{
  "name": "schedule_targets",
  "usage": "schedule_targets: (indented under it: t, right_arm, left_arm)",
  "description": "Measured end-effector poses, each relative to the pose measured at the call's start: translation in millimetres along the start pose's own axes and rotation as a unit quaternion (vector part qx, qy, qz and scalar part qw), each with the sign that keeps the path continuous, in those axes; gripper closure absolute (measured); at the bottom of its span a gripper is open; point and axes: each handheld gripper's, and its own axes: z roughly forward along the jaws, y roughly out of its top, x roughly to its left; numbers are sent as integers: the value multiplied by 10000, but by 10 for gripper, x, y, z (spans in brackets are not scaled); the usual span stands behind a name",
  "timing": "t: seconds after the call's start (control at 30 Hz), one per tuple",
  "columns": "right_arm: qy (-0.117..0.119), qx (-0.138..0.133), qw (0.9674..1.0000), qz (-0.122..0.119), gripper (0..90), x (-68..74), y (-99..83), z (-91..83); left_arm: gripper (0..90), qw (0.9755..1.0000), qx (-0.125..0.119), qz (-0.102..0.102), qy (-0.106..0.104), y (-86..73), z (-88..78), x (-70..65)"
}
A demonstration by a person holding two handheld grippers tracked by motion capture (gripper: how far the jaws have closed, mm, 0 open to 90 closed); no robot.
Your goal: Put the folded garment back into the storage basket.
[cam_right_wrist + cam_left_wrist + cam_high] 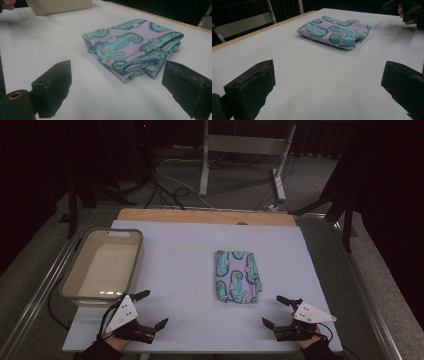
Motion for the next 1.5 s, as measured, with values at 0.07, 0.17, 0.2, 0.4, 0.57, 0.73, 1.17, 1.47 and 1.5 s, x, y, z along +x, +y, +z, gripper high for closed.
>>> schedule_targets:
  t: [0.07,0.17,0.2,0.4,0.57,0.73,1.17,1.47,1.5]
  right_arm:
    - [2,46,10000,-15,92,10,6,-1]
    - [68,105,9999,-36,93,18,-1,13]
    - [68,105,9999,-36,93,18,-1,13]
    - [160,207,9996,-124,93,53,6,37]
    - [172,212,9995,-149,93,72,16,37]
    - [120,155,9996,-190,94,95,46,3]
    - [-65,33,9998,-210,95,182,243,-142]
    - [-124,-91,9995,-293,95,225,539,-270]
    - [-127,-136,9994,-304,95,227,584,-291]
  left_arm:
    - [0,10000,1,6,-2,-2,1,0]
    - [0,10000,-6,-12,-36,-2,3,0]
    - [0,10000,-13,3,-32,-2,6,0]
    - [0,9998,16,45,-177,3,26,-19]
    - [0,9996,74,50,-260,7,37,-26]
    - [0,9990,149,149,-401,37,55,-57]
    - [0,9977,68,221,-638,202,52,-99]
    - [0,9962,1,287,-827,399,29,-105]
    - [0,9959,-32,293,-854,430,30,-102]
